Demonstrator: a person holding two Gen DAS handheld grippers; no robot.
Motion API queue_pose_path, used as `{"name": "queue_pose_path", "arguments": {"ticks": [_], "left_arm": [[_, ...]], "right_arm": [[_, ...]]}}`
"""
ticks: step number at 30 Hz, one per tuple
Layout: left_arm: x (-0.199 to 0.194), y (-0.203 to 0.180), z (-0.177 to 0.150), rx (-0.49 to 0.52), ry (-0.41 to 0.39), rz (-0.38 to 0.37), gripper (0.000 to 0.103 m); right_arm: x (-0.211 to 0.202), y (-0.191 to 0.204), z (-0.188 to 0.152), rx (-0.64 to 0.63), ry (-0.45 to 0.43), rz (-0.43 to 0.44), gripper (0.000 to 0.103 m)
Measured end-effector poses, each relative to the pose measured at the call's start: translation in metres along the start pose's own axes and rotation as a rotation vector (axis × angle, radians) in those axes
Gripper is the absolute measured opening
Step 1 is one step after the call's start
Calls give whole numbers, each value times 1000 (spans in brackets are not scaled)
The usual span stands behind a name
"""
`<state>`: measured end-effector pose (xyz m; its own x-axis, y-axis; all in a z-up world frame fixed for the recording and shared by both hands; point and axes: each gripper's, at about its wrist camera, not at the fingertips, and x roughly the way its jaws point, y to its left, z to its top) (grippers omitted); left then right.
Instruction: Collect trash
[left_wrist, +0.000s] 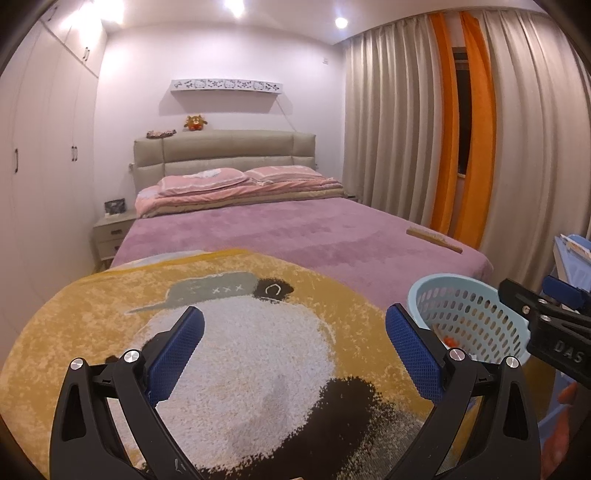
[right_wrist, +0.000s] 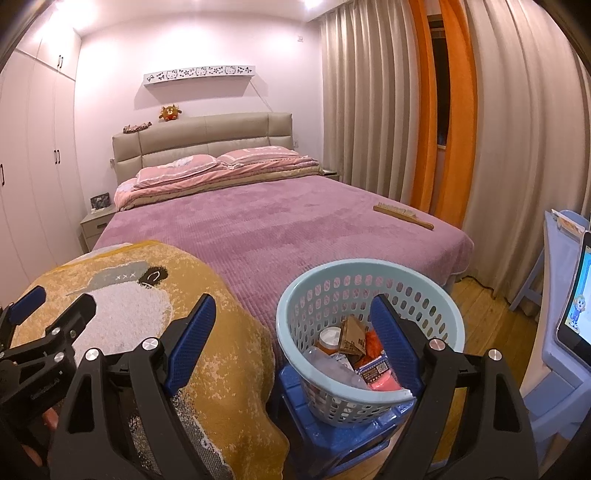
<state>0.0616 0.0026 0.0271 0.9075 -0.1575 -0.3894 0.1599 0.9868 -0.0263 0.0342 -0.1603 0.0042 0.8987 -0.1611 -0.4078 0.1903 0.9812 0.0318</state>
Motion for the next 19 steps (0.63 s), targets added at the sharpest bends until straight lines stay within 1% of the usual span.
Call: {"name": "queue_pose_path", "arguments": {"ticks": [3,7,10,14,19], "left_arm": [[-8,4,4,-6,17,10,96],[-16,21,4,-68,27,19,96],[-20,30,3,-72,35,54,96],[-27,43,3,-107,62,66,96],[-43,48,7,-96,35,99,96]], "right_arm": [[-2,4,-2,6,4,19,81],[-7,4,1,7,-2,35,81],[-11,6,2,10,-8,52,81],[-16,12,4,0,-13,60,81],[-26,21,7,-14,-28,58,81]]}}
